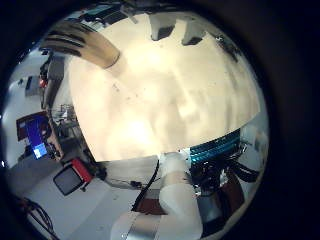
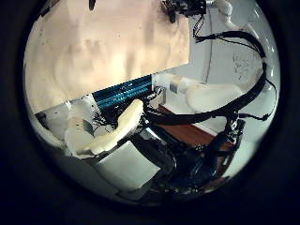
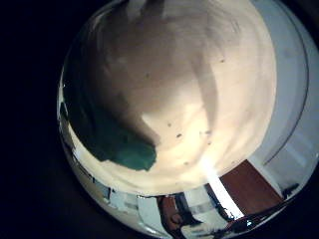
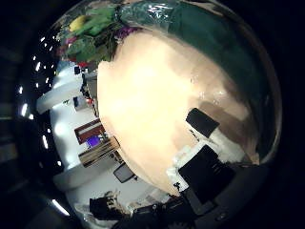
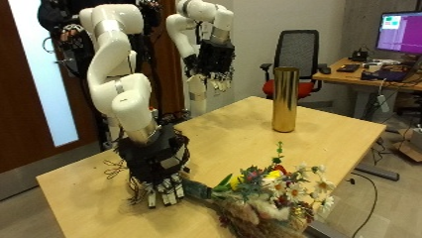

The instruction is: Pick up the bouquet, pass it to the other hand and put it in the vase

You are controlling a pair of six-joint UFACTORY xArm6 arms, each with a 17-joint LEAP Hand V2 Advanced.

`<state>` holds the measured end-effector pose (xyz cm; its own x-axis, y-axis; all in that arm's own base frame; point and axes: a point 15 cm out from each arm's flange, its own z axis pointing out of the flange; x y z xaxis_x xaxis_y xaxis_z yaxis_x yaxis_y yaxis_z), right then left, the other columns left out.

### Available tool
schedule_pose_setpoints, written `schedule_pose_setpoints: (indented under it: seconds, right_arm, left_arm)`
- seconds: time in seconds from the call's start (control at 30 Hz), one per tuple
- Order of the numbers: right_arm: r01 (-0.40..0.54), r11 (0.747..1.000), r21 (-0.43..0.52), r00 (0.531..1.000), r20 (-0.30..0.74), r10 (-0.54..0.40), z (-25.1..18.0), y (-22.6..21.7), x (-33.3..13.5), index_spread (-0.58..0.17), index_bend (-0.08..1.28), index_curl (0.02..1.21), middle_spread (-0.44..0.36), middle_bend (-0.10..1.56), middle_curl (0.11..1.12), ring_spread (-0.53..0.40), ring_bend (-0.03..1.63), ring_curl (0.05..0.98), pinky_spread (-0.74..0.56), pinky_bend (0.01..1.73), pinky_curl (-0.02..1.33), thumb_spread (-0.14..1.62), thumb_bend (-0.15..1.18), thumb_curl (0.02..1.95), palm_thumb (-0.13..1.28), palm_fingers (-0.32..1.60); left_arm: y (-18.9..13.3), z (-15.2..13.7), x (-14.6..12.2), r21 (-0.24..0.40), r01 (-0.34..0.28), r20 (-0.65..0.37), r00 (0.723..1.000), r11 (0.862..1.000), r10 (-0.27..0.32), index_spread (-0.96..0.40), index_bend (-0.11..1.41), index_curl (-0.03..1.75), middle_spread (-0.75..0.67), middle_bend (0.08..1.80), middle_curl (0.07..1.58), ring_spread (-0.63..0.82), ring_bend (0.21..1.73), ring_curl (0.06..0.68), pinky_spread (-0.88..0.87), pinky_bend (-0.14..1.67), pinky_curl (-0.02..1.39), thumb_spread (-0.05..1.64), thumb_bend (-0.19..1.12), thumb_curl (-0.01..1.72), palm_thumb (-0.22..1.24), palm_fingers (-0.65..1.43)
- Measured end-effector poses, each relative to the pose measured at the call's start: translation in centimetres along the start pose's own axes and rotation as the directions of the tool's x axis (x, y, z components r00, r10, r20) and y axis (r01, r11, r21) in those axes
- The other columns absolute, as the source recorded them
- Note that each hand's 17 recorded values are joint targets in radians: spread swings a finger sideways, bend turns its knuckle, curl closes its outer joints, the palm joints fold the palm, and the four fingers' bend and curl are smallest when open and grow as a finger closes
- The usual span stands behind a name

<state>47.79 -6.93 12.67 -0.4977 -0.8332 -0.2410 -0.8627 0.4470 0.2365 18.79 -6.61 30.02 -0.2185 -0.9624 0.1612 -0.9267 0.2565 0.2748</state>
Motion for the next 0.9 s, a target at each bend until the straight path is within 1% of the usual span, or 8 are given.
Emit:
schedule_pose_setpoints:
  seconds: [0.33, 0.47, 0.53, 0.57, 0.67, 0.83, 0.87, 0.9]
  right_arm:
    - [-0.003, 1.0, -0.003, 0.999, -0.04, 0.003, 0.3, -1.4, 0.6, -0.046, 0.17, 0.29, 0.139, 0.47, 0.38, 0.039, 0.75, 0.236, 0.16, 0.44, 0.25, 0.94, -0.02, 0.48, 0.85, 0.26]
    - [-0.001, 1.0, -0.012, 0.999, -0.041, 0.0, 0.3, -1.2, 0.6, -0.068, 0.19, 0.32, 0.132, 0.47, 0.38, 0.021, 0.77, 0.237, 0.15, 0.41, 0.24, 0.95, -0.02, 0.49, 0.86, 0.34]
    - [-0.002, 1.0, -0.029, 0.999, -0.042, 0.001, 0.4, -0.8, 0.6, -0.091, 0.19, 0.33, 0.107, 0.49, 0.39, -0.014, 0.8, 0.241, 0.12, 0.38, 0.22, 0.94, -0.02, 0.49, 0.87, 0.41]
    - [-0.001, 1.0, -0.031, 0.999, -0.043, 0.0, 0.3, -0.8, 0.7, -0.11, 0.2, 0.34, 0.084, 0.51, 0.4, -0.051, 0.81, 0.246, 0.1, 0.37, 0.22, 0.94, -0.02, 0.5, 0.88, 0.47]
    - [0.009, 1.0, -0.029, 0.998, -0.066, -0.011, 0.3, -0.8, 1.1, -0.15, 0.21, 0.37, 0.044, 0.54, 0.41, -0.097, 0.84, 0.252, 0.06, 0.37, 0.21, 0.93, -0.02, 0.5, 0.89, 0.54]
    - [0.009, 0.999, -0.036, 0.996, -0.089, -0.012, 0.3, -0.6, 1.6, -0.219, 0.23, 0.41, -0.032, 0.57, 0.44, -0.177, 0.89, 0.267, -0.06, 0.43, 0.19, 0.93, -0.02, 0.51, 0.89, 0.69]
    - [0.008, 0.999, -0.044, 0.996, -0.09, -0.012, 0.3, -0.4, 1.6, -0.229, 0.23, 0.42, -0.046, 0.58, 0.45, -0.191, 0.9, 0.274, -0.1, 0.46, 0.19, 0.92, -0.02, 0.51, 0.9, 0.72]
    - [0.009, 0.999, -0.047, 0.996, -0.09, -0.013, 0.2, -0.4, 1.6, -0.255, 0.21, 0.42, -0.075, 0.59, 0.46, -0.228, 0.94, 0.286, -0.19, 0.53, 0.19, 0.91, -0.02, 0.51, 0.91, 0.84]
  left_arm:
    - [0.0, -0.1, -0.1, 0.003, 0.002, 0.0, 1.0, 1.0, -0.002, 0.25, 0.17, 0.32, 0.32, 0.25, 0.34, 0.53, 0.45, 0.187, 0.58, 0.2, 0.29, 0.92, -0.03, 0.31, 0.46, 0.21]
    - [0.0, -0.2, -0.1, 0.005, 0.004, 0.001, 1.0, 1.0, -0.004, 0.25, 0.17, 0.32, 0.32, 0.25, 0.34, 0.53, 0.45, 0.187, 0.58, 0.2, 0.29, 0.92, -0.03, 0.31, 0.46, 0.21]
    - [0.0, -0.2, -0.1, 0.005, 0.004, -0.001, 1.0, 1.0, -0.004, 0.24, 0.17, 0.32, 0.33, 0.25, 0.34, 0.53, 0.45, 0.188, 0.58, 0.2, 0.29, 0.92, -0.03, 0.31, 0.46, 0.21]
    - [0.0, -0.2, 0.0, 0.005, 0.002, -0.001, 1.0, 1.0, -0.002, 0.24, 0.17, 0.32, 0.33, 0.25, 0.34, 0.53, 0.45, 0.187, 0.58, 0.19, 0.29, 0.92, -0.03, 0.31, 0.46, 0.2]
    - [0.0, -0.1, -0.1, 0.003, 0.004, 0.001, 1.0, 1.0, -0.004, 0.24, 0.17, 0.32, 0.32, 0.24, 0.34, 0.52, 0.45, 0.186, 0.58, 0.2, 0.29, 0.92, -0.03, 0.31, 0.46, 0.2]
    - [0.0, -0.2, -0.1, 0.007, 0.003, -0.001, 1.0, 1.0, -0.003, 0.24, 0.17, 0.32, 0.33, 0.24, 0.34, 0.53, 0.45, 0.187, 0.58, 0.19, 0.29, 0.92, -0.03, 0.31, 0.46, 0.21]
    - [0.0, -0.2, -0.1, 0.007, 0.003, -0.001, 1.0, 1.0, -0.003, 0.24, 0.17, 0.32, 0.33, 0.24, 0.34, 0.53, 0.45, 0.187, 0.59, 0.19, 0.29, 0.92, -0.03, 0.31, 0.46, 0.21]
    - [0.0, -0.2, 0.0, 0.008, 0.001, 0.0, 1.0, 1.0, -0.001, 0.24, 0.17, 0.32, 0.33, 0.24, 0.34, 0.53, 0.45, 0.188, 0.59, 0.19, 0.29, 0.92, -0.03, 0.31, 0.46, 0.21]
